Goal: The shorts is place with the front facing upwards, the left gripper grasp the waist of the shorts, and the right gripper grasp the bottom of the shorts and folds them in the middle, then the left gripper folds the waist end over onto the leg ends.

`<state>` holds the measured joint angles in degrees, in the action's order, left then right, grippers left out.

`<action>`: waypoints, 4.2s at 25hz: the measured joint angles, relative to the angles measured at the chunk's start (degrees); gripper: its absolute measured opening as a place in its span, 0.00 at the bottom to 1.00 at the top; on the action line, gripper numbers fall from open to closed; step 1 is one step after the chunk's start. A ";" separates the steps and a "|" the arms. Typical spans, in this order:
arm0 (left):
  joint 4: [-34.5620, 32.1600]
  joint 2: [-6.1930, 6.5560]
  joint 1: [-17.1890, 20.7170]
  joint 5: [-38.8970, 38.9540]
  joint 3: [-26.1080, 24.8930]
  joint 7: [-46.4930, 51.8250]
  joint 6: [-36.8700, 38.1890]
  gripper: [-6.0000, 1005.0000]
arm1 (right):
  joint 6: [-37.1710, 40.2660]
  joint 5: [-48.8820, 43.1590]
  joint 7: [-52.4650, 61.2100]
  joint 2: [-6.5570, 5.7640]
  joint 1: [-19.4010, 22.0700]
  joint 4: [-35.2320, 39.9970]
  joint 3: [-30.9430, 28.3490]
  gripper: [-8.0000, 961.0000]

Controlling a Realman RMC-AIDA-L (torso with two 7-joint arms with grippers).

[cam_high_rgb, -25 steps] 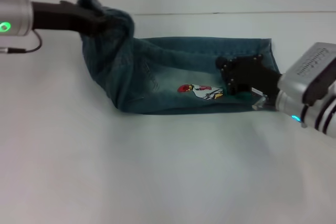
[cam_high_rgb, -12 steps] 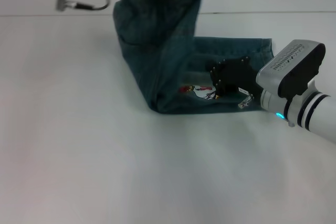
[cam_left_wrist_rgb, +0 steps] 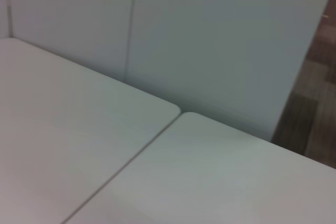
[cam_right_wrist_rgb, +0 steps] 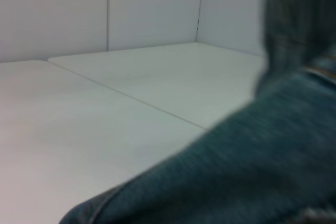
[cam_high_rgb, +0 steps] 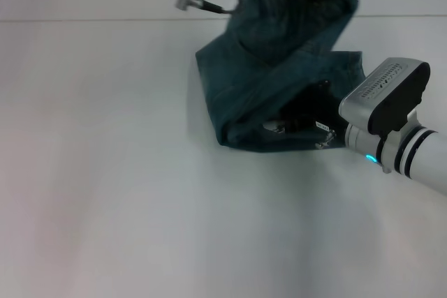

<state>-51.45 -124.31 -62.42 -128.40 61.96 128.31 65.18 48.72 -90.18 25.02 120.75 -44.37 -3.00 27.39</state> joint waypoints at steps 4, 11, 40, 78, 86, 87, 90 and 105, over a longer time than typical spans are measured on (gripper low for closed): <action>3.06 -0.14 -1.28 3.25 6.57 0.84 -4.48 0.10 | 0.21 0.00 0.03 -0.06 0.34 -0.06 -0.15 0.02; 4.52 -0.31 -1.32 6.75 14.17 1.91 -10.78 0.11 | 0.59 0.00 0.03 -0.25 1.25 -0.41 -0.29 0.03; 2.52 -0.23 2.50 9.58 27.53 -6.20 -14.09 0.14 | 40.78 -14.08 26.72 -2.34 30.52 32.00 10.80 0.04; 11.20 1.19 41.41 32.57 -18.30 -56.64 19.09 0.86 | 45.65 -17.19 41.27 -3.18 29.47 42.45 8.56 0.10; 14.08 1.16 47.30 24.50 -28.02 -62.50 27.86 0.86 | 47.25 -20.59 41.42 -3.42 29.72 42.88 5.96 0.57; 14.07 1.12 47.72 23.76 -28.89 -62.60 28.76 0.86 | 47.45 -20.62 41.43 -3.43 29.78 42.91 5.91 0.62; 14.02 1.09 48.37 21.57 -30.99 -62.72 30.70 0.86 | 48.28 -20.65 41.40 -3.54 30.14 42.95 5.58 0.74; 13.23 1.71 49.12 10.66 -37.53 -62.37 36.97 0.86 | 52.90 -23.82 38.82 -3.68 31.88 43.17 1.04 0.85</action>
<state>-38.23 -122.60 -13.31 -117.74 24.44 65.94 102.15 101.63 -114.00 63.84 117.07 -12.48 40.17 28.43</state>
